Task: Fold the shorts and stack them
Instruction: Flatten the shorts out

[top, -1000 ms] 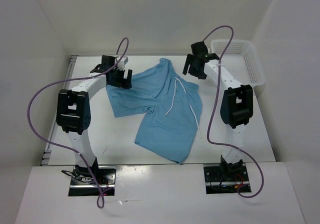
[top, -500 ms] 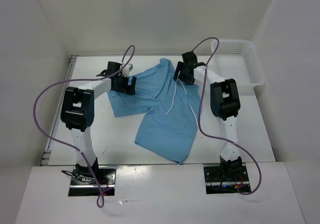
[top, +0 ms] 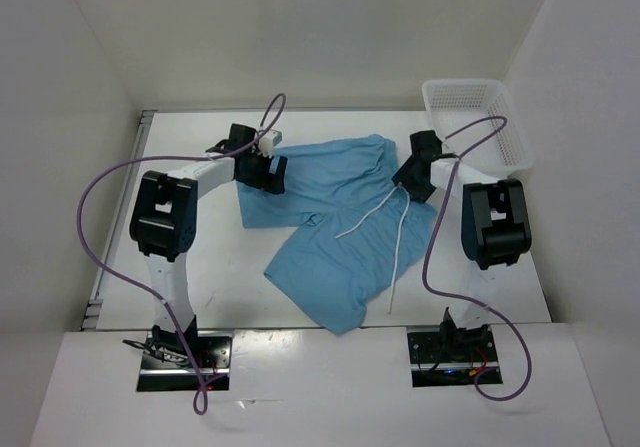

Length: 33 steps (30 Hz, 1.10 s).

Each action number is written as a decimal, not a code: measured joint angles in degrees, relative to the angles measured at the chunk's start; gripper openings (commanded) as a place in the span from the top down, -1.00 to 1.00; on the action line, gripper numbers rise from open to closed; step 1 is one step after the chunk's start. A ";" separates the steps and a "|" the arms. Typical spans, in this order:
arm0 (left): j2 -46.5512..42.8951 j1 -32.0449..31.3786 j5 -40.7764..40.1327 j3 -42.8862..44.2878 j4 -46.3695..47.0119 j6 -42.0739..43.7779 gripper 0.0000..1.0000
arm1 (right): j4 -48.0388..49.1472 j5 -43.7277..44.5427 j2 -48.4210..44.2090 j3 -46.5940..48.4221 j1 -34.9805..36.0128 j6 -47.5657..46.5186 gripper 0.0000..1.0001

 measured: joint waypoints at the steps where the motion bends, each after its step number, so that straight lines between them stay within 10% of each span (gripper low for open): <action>1: -0.31 -0.68 0.15 0.00 -0.76 -0.02 -1.00 | -0.59 0.20 -1.31 -1.36 -0.02 0.50 -0.43; 12: -26.71 -12.15 1.62 -16.90 -11.39 0.00 -0.97 | -2.34 0.22 -6.93 -1.95 5.55 -2.25 -0.71; 23: -20.90 -27.61 3.74 -26.29 -13.20 0.11 0.10 | -1.99 -0.57 -11.85 -1.22 8.07 -4.20 -0.74; 33: -19.39 -24.28 2.32 -25.77 -13.27 -0.72 0.58 | -1.75 -1.27 -12.79 -2.84 8.20 -4.24 -0.74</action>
